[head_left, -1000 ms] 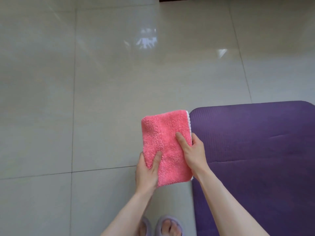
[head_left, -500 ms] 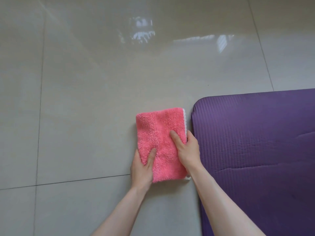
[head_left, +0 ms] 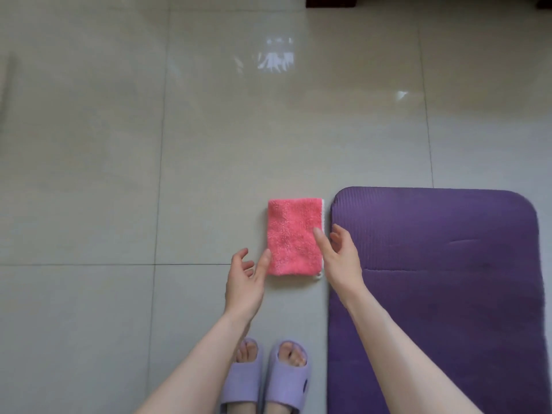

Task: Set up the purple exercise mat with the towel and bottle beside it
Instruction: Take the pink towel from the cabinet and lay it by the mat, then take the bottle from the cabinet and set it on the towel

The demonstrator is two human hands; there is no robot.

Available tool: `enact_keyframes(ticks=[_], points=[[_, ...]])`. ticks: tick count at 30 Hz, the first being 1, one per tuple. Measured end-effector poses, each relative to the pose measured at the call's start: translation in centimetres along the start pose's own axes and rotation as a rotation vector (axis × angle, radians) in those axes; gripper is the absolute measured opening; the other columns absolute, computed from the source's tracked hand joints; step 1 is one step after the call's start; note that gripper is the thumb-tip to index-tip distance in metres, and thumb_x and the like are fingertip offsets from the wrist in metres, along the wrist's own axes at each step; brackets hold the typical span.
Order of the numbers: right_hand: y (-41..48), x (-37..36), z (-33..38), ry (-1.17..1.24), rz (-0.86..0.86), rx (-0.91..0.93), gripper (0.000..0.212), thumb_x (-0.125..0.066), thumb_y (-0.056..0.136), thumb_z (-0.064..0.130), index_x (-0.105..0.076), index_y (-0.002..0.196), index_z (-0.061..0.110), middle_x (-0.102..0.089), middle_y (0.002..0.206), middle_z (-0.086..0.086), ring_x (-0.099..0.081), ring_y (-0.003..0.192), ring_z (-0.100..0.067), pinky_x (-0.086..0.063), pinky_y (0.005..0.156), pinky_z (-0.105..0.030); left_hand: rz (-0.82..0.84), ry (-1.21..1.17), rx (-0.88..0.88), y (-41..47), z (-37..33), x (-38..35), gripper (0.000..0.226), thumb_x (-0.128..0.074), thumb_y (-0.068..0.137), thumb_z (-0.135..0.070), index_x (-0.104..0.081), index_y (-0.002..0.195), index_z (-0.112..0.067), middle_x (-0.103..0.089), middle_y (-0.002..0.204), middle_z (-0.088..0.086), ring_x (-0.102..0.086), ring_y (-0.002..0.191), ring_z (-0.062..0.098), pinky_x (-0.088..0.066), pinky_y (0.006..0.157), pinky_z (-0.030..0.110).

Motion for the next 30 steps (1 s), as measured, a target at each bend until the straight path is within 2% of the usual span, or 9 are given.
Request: enact_keyframes(ticks=[6, 10, 14, 17, 21, 24, 27, 30], points=[[-12.1, 0.5, 11.1, -0.036, 0.100, 0.033, 0.062, -0.063, 0.087, 0.046, -0.046, 0.138, 0.015, -0.054, 0.132, 0.001, -0.053, 0.119, -0.013, -0.041, 0.103, -0.031, -0.044, -0.095, -0.018, -11.8, -6.9, 7.7, 0.063, -0.071, 0.080, -0.042, -0.045, 0.130, -0.013, -0.061, 0.118, 0.015, -0.060, 0.110, 0.023, -0.044, 0.097, 0.033], [-18.6, 0.0, 17.1, -0.037, 0.178, 0.067, 0.055, -0.062, 0.090, 0.039, -0.048, 0.137, 0.013, -0.054, 0.123, 0.004, -0.053, 0.112, -0.010, -0.041, 0.097, -0.026, -0.118, -0.144, -0.052, -17.8, -10.2, 12.7, 0.055, -0.069, 0.083, -0.035, -0.048, 0.128, -0.011, -0.063, 0.113, 0.013, -0.061, 0.105, 0.022, -0.045, 0.090, 0.029], [-26.0, -1.6, 22.4, -0.128, 0.240, 0.119, 0.054, -0.060, 0.089, 0.044, -0.052, 0.133, 0.014, -0.057, 0.124, 0.001, -0.055, 0.114, -0.013, -0.042, 0.106, -0.040, -0.210, -0.236, -0.092, -24.3, -12.7, 19.6, 0.056, -0.069, 0.083, -0.036, -0.049, 0.128, -0.010, -0.062, 0.114, 0.011, -0.060, 0.105, 0.020, -0.043, 0.084, 0.024], [-30.9, -3.7, 25.2, -0.190, 0.314, 0.175, 0.053, -0.060, 0.088, 0.048, -0.054, 0.130, 0.016, -0.060, 0.124, -0.002, -0.057, 0.115, -0.016, -0.044, 0.103, -0.038, -0.270, -0.308, -0.124, -28.2, -13.7, 24.5, 0.055, -0.069, 0.084, -0.035, -0.049, 0.129, -0.011, -0.062, 0.115, 0.011, -0.059, 0.103, 0.017, -0.040, 0.082, 0.020], [-37.7, -7.6, 27.4, -0.234, 0.387, 0.231, 0.071, -0.057, 0.074, 0.062, -0.056, 0.129, 0.017, -0.062, 0.124, -0.003, -0.059, 0.113, -0.017, -0.044, 0.093, -0.031, -0.354, -0.379, -0.147, -32.7, -12.4, 30.9, 0.054, -0.069, 0.084, -0.035, -0.049, 0.128, -0.011, -0.061, 0.115, 0.010, -0.058, 0.099, 0.016, -0.041, 0.082, 0.021], [-43.1, -11.7, 27.8, -0.252, 0.455, 0.263, 0.073, -0.055, 0.071, 0.063, -0.057, 0.127, 0.017, -0.063, 0.123, -0.004, -0.059, 0.113, -0.018, -0.044, 0.092, -0.031, -0.416, -0.427, -0.139, -35.9, -9.7, 36.1, 0.055, -0.069, 0.083, -0.037, -0.049, 0.128, -0.012, -0.061, 0.116, 0.009, -0.058, 0.101, 0.017, -0.042, 0.084, 0.024], [-50.1, -17.2, 26.8, -0.283, 0.524, 0.318, 0.078, -0.056, 0.066, 0.066, -0.058, 0.125, 0.015, -0.064, 0.122, -0.005, -0.060, 0.114, -0.018, -0.045, 0.096, -0.034, -0.488, -0.482, -0.148, -39.4, -5.5, 42.5, 0.055, -0.069, 0.083, -0.038, -0.050, 0.127, -0.012, -0.062, 0.116, 0.011, -0.060, 0.104, 0.019, -0.045, 0.080, 0.023], [-55.4, -21.6, 25.4, -0.299, 0.577, 0.328, 0.084, -0.055, 0.061, 0.070, -0.059, 0.125, 0.015, -0.064, 0.122, -0.004, -0.060, 0.113, -0.018, -0.044, 0.101, -0.039, -0.538, -0.519, -0.149, -42.3, -2.2, 47.4, 0.055, -0.069, 0.083, -0.037, -0.050, 0.127, -0.011, -0.062, 0.117, 0.012, -0.060, 0.100, 0.018, -0.046, 0.087, 0.027]])
Point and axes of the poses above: each hand's wrist, its own y-axis towards the middle knuckle, its own x-axis out of the back of the hand, z = x × y, the point moved 2 cm from there along y, towards the middle knuckle
